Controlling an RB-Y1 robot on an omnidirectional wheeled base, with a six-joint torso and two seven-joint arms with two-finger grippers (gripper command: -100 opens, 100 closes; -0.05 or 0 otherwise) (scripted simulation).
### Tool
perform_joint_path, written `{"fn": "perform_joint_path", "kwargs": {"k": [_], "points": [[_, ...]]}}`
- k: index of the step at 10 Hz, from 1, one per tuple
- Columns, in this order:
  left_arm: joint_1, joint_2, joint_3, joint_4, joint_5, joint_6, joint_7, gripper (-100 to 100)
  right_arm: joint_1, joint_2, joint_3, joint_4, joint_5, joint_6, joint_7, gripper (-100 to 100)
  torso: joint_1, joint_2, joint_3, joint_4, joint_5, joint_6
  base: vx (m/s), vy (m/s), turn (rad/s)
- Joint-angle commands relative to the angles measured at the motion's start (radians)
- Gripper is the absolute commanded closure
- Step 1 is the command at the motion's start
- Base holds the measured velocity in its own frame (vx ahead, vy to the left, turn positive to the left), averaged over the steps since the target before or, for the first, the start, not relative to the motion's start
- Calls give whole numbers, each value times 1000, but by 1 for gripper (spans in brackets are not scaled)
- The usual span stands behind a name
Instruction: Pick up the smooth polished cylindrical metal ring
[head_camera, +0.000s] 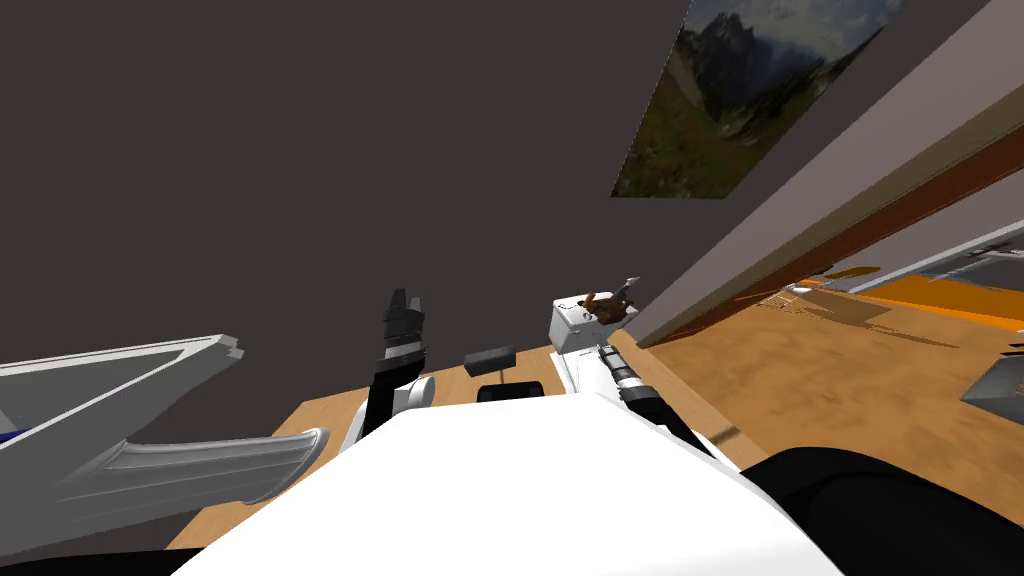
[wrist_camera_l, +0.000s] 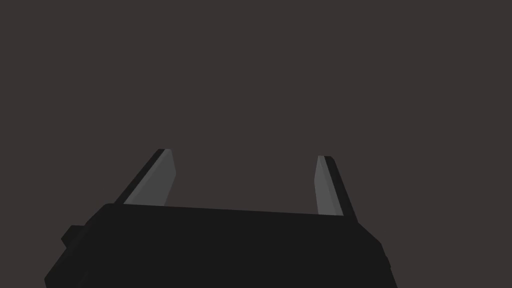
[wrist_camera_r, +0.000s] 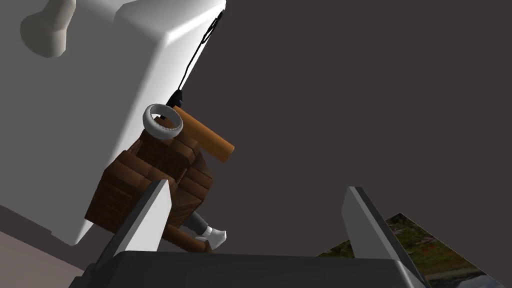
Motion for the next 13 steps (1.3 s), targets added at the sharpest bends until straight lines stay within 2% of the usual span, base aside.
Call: {"fn": "perform_joint_path", "kwargs": {"k": [1, 2, 3, 5, 6, 8, 9, 10, 11, 12, 13], "points": [[0, 0, 0, 0, 0, 0, 0, 0, 44, -50, 4, 14, -30, 20, 50, -100, 0, 0, 0, 0, 0, 0, -26, -7, 333], [0, 0, 0, 0, 0, 0, 0, 0, 76, -79, 8, 39, -57, 28, 75, -100, 1, 0, 0, 0, 0, -1, -39, -7, 482], [0, 0, 0, 0, 0, 0, 0, 0, 79, -93, 8, 39, -57, 28, 88, -100, 1, 0, 0, 0, 0, -1, -33, -11, 267], [0, 0, 0, 0, 0, 0, 0, 0, 146, -159, 15, 91, -112, 44, 152, -100, 1, 0, 0, 0, 0, 0, -40, -5, 432], [0, 0, 0, 0, 0, 0, 0, 0, 149, -180, 15, 91, -112, 44, 164, -100, 0, 0, 0, 0, 0, -1, -38, -16, 227], [0, 0, 0, 0, 0, 0, 0, 0, 214, -248, 22, 145, -167, 61, 225, -100, 1, 0, 0, 0, 0, -1, -39, -2, 446], [0, 0, 0, 0, 0, 0, 0, 0, 219, -266, 22, 145, -167, 61, 239, -100, 0, 0, 0, 0, 0, -1, -34, -8, 203], [0, 0, 0, 0, 0, 0, 0, 0, 254, -299, 25, 173, -195, 69, 277, -100, 0, 0, 0, 0, 0, 1, -29, 2, 348], [0, 0, 0, 0, 0, 0, 0, 0, 254, -314, 25, 173, -195, 69, 277, -100, 1, -1, 0, 0, 0, 0, -28, -3, 215], [0, 0, 0, 0, 0, 0, 0, 0, 289, -355, 29, 202, -222, 78, 315, -100, 1, -1, -1, 0, 0, 1, -35, 5, 437], [0, 0, 0, 0, 0, 0, 0, 0, 289, -359, 29, 202, -222, 78, 315, -100, 0, -1, -1, 0, 0, -1, -25, -6, 153]]}}
